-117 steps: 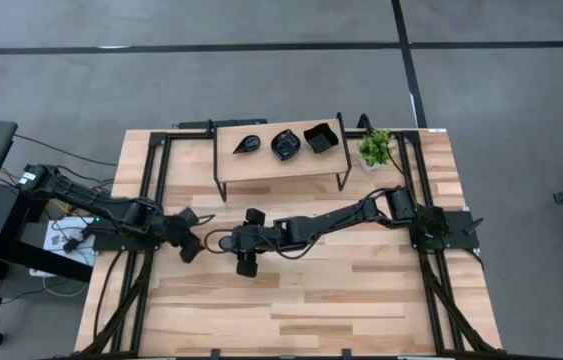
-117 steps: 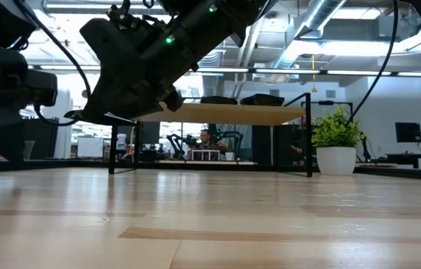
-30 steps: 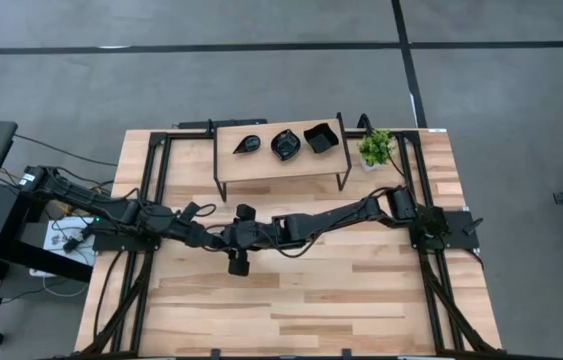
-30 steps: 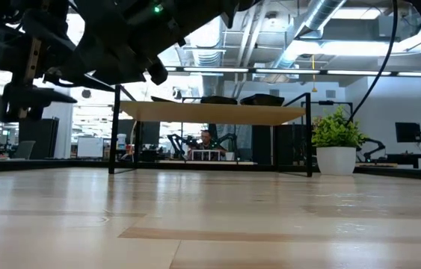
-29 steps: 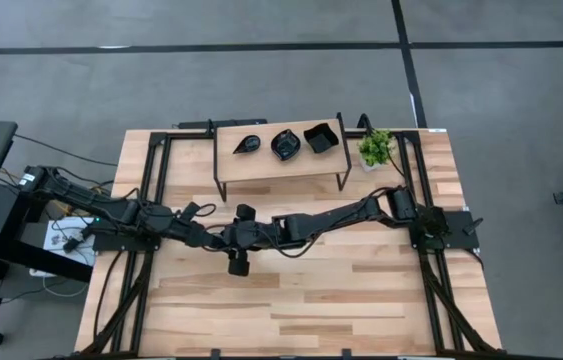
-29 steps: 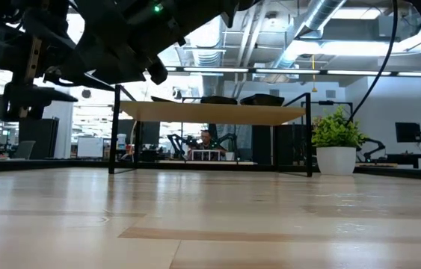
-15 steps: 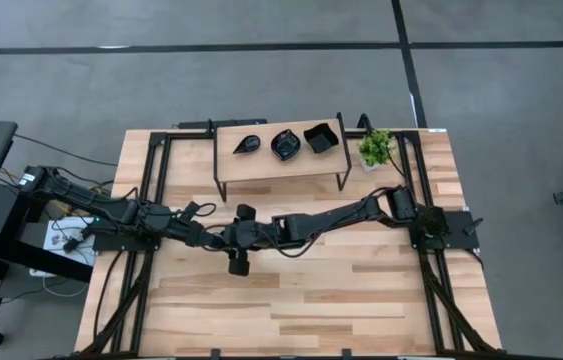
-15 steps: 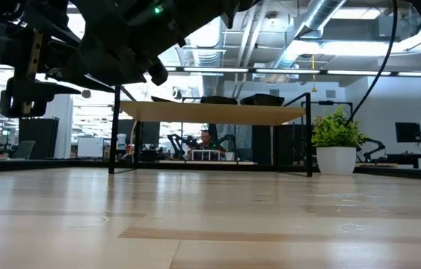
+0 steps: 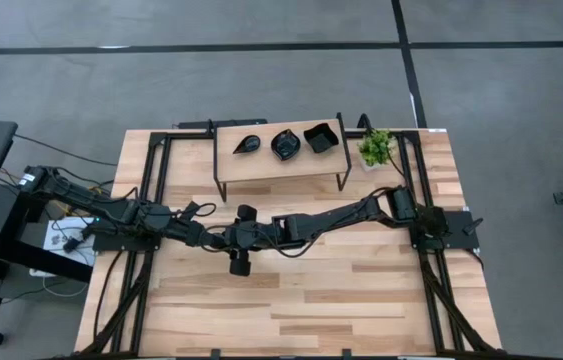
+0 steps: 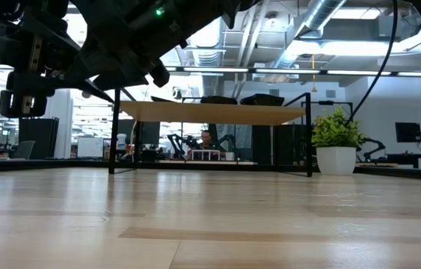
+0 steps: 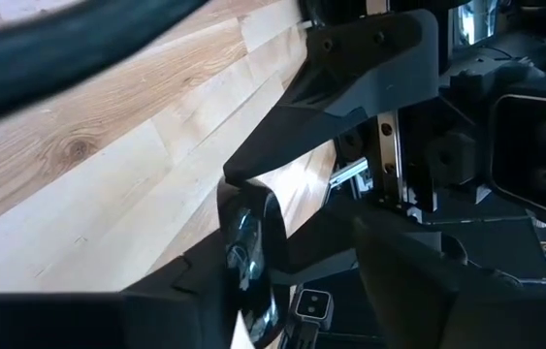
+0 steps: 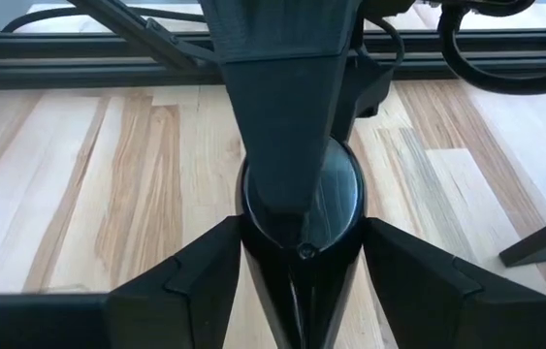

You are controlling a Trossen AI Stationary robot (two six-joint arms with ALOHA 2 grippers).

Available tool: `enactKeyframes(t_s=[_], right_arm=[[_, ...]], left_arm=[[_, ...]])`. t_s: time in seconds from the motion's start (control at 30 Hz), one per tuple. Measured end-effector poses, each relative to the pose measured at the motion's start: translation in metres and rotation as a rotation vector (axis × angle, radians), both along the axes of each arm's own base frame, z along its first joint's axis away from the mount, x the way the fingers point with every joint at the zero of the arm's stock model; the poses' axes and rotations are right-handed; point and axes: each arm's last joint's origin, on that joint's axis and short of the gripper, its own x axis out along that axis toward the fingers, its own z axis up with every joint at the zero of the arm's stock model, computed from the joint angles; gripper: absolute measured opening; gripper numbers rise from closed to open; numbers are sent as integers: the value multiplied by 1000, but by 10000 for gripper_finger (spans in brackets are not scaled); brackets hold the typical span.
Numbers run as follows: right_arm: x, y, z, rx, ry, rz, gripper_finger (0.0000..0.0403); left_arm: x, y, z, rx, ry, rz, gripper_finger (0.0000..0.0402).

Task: Pick & Place Mini shaped plates
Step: Stack the black drop shaped plate on the black drop shaped plate on the shelf

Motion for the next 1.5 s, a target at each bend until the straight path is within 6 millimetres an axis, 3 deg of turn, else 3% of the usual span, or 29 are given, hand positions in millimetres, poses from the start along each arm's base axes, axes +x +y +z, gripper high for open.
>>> enactKeyframes(t_s=[0.33, 1.5], right_arm=[[0, 0, 0, 0, 1, 0, 210], [0, 0, 0, 1, 1, 0, 210]], left_arm=[[0, 0, 1, -1, -8, -1, 146], [0, 0, 0, 5, -3, -6, 65]])
